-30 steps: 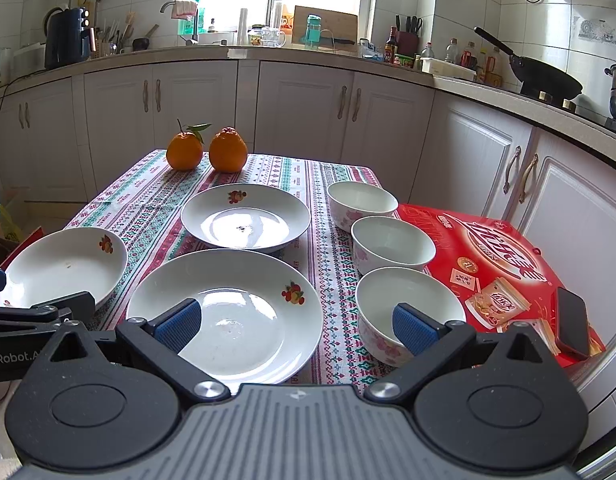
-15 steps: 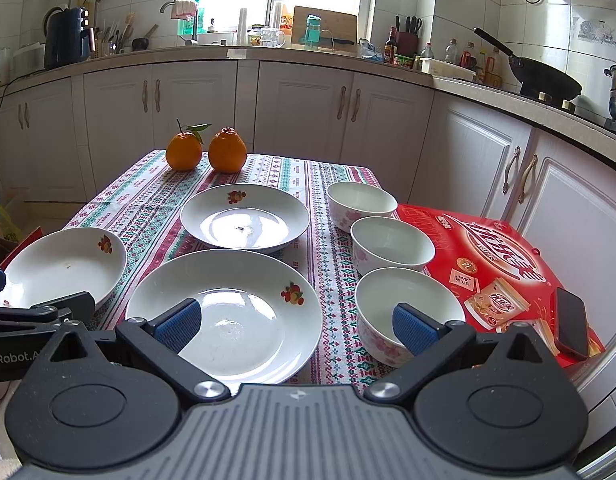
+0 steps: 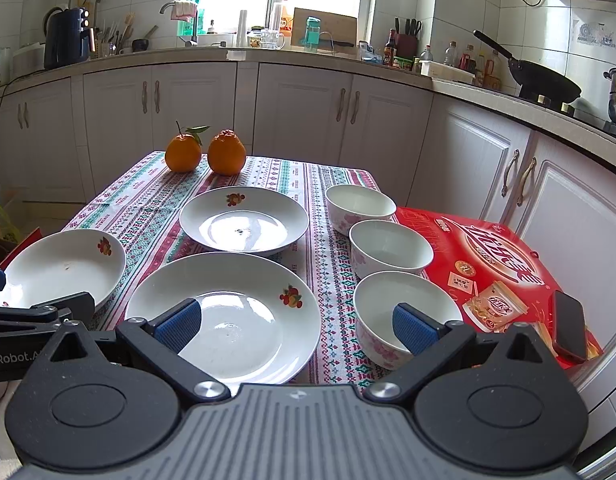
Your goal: Organize plates and bowls
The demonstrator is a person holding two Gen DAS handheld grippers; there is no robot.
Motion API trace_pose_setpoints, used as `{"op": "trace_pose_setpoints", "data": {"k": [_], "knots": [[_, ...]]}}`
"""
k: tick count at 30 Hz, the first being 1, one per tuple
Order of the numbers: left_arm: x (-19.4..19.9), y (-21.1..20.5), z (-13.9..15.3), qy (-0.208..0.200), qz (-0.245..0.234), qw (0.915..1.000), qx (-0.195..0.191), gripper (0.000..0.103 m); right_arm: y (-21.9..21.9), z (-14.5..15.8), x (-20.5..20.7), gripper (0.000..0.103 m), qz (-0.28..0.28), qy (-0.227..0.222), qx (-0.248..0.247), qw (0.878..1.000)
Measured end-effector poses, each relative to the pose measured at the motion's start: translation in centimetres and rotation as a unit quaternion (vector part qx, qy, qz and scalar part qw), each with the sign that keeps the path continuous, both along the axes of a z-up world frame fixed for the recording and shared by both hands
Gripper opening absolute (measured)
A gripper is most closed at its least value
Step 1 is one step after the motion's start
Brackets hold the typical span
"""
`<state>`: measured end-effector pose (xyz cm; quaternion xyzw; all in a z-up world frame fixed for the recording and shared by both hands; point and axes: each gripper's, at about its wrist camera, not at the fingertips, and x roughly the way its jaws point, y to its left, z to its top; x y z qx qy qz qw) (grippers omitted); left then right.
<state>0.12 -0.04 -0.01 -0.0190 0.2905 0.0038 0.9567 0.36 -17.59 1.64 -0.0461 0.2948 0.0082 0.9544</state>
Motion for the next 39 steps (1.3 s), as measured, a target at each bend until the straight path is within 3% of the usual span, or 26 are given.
{"op": "trace_pose_setpoints", "data": {"k": [39], "knots": [[0.05, 0.36, 0.44, 0.0, -0.003, 1.0, -0.001, 0.102, 0.16, 0.13, 0.57, 0.103, 0.007, 0.005, -0.004, 1.0]]}}
